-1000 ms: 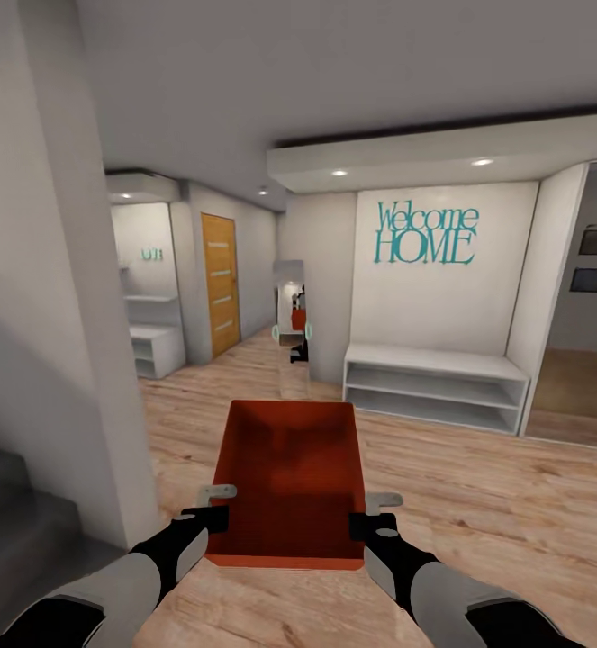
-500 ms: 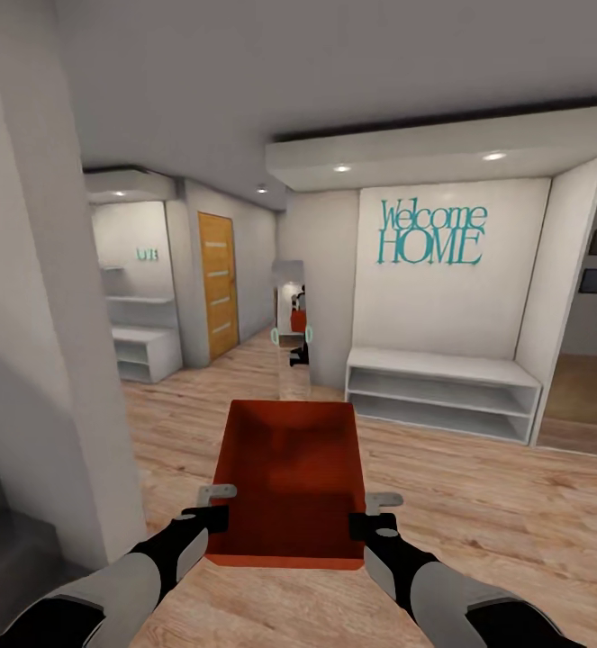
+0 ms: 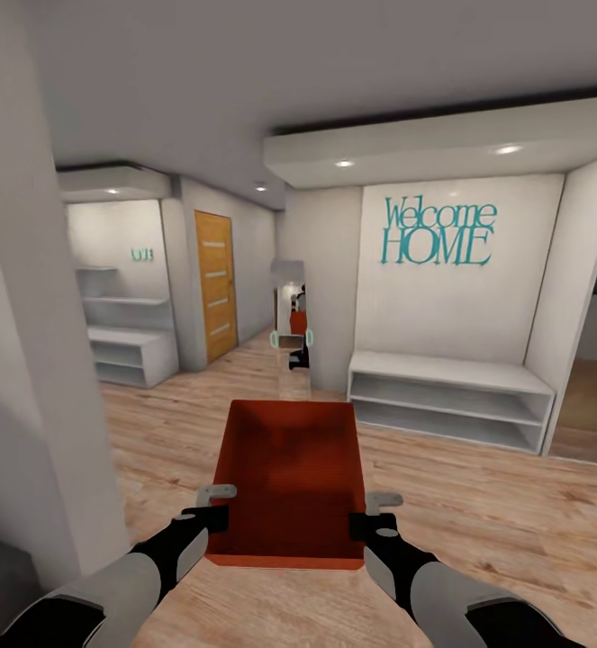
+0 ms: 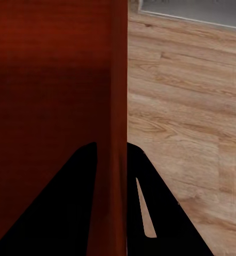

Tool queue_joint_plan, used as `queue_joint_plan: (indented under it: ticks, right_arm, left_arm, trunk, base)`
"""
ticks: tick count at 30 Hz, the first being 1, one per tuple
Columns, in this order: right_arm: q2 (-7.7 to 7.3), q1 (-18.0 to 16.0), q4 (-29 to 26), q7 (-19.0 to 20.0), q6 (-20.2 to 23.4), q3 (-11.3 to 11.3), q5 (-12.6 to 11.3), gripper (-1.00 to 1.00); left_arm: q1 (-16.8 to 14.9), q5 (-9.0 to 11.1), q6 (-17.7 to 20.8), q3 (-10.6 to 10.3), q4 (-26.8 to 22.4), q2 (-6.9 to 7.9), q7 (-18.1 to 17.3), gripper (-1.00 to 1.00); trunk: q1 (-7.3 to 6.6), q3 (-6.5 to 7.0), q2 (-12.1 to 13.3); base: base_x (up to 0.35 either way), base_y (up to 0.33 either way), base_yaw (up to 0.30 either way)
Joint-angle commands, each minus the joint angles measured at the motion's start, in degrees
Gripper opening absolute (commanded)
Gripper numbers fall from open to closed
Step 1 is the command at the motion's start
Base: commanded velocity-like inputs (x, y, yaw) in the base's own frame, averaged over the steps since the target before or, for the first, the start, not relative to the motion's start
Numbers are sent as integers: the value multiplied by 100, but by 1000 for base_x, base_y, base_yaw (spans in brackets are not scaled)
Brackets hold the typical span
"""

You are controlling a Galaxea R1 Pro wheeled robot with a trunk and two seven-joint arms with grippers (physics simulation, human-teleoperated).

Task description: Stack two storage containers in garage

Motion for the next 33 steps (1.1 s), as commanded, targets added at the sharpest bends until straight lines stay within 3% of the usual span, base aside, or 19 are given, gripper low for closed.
queue_joint_plan:
  ticks: [1, 33]
  right_arm:
    - [-1, 1, 29, -71, -30, 25, -118, -100]
    - [-1, 1, 29, -66, -24, 25, -118, -100]
  left_arm:
    - [-4, -88, -48, 204, -29, 0, 75, -100]
    - [-4, -88, -49, 204, -31, 0, 75, -100]
  trunk:
    - [5, -3, -3]
    - [5, -8, -3]
  base:
    - [323, 0, 0]
    - [323, 0, 0]
